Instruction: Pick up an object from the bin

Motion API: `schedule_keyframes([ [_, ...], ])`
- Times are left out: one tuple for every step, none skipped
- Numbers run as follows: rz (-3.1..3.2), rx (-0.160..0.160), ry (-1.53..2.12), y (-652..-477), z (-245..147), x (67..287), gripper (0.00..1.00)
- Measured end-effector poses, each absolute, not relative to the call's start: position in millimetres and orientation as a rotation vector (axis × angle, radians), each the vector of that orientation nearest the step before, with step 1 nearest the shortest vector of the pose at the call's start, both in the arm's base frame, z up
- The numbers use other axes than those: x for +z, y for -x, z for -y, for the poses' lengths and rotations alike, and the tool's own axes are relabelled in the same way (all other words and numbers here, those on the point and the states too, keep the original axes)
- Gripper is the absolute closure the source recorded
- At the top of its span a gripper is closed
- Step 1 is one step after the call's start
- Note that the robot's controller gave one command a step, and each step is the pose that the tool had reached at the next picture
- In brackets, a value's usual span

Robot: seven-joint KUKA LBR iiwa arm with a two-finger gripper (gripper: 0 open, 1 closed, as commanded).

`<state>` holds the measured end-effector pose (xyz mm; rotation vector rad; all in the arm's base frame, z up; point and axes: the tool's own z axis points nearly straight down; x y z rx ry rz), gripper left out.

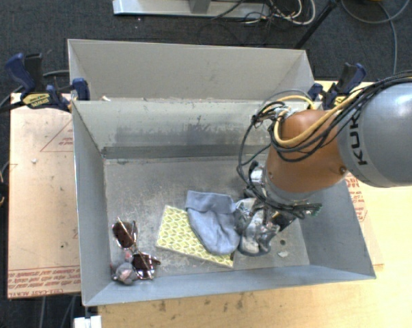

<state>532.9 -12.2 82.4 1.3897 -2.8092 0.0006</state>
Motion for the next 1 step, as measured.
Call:
schedule_keyframes([
  [2.804,0.0,-1.426,-520.3,-9.6,236.6,1.0],
])
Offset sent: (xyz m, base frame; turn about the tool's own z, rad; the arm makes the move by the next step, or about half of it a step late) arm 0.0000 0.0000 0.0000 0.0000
